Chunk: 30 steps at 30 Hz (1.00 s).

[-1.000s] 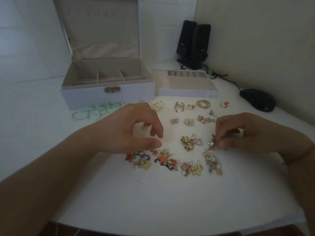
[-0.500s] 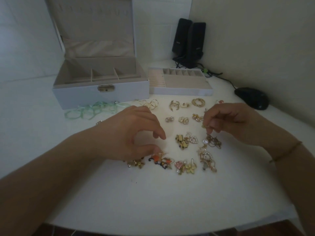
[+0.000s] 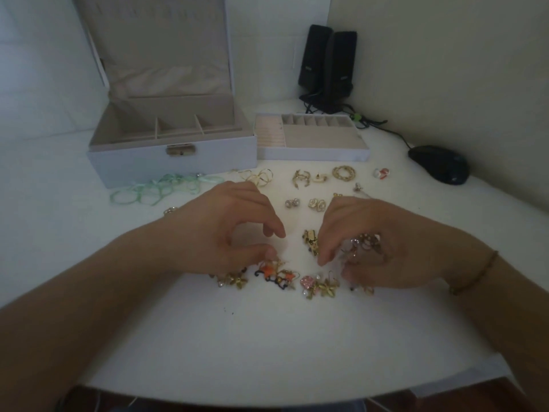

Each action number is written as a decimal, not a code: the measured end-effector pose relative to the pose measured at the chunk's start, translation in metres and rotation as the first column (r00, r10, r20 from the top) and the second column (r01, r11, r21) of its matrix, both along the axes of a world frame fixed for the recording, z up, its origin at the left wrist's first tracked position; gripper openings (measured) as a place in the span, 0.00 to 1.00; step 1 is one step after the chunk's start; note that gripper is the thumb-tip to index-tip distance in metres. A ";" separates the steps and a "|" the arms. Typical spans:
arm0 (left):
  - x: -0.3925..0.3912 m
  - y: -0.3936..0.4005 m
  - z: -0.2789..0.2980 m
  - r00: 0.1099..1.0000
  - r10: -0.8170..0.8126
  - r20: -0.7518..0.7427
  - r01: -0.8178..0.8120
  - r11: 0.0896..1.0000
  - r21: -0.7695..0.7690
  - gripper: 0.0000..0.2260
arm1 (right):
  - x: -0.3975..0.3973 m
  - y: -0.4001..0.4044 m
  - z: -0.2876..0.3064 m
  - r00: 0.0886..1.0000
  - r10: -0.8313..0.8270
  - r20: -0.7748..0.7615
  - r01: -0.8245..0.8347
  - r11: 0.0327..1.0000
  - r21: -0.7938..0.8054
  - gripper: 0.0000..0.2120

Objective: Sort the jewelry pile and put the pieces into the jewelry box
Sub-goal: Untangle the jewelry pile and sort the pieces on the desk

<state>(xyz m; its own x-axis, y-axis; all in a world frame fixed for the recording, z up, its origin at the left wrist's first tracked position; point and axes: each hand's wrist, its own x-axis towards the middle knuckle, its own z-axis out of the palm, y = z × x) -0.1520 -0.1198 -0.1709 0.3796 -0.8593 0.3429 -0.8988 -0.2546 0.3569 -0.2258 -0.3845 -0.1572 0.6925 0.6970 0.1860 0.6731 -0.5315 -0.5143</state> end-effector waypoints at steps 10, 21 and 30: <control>0.003 0.001 -0.002 1.000 0.009 0.008 -0.009 1.000 0.000 0.10 | 0.003 -0.028 0.004 0.988 -0.154 0.008 0.154 0.988 0.009 0.24; 0.004 0.002 -0.002 1.000 0.013 0.010 -0.013 1.000 0.001 0.10 | 0.002 -0.030 0.004 0.983 -0.130 -0.126 0.125 0.991 -0.046 0.19; 0.004 0.002 -0.002 0.999 0.042 0.024 -0.041 0.999 -0.019 0.10 | 0.001 -0.042 0.008 0.973 -0.207 -0.097 0.209 0.978 0.009 0.17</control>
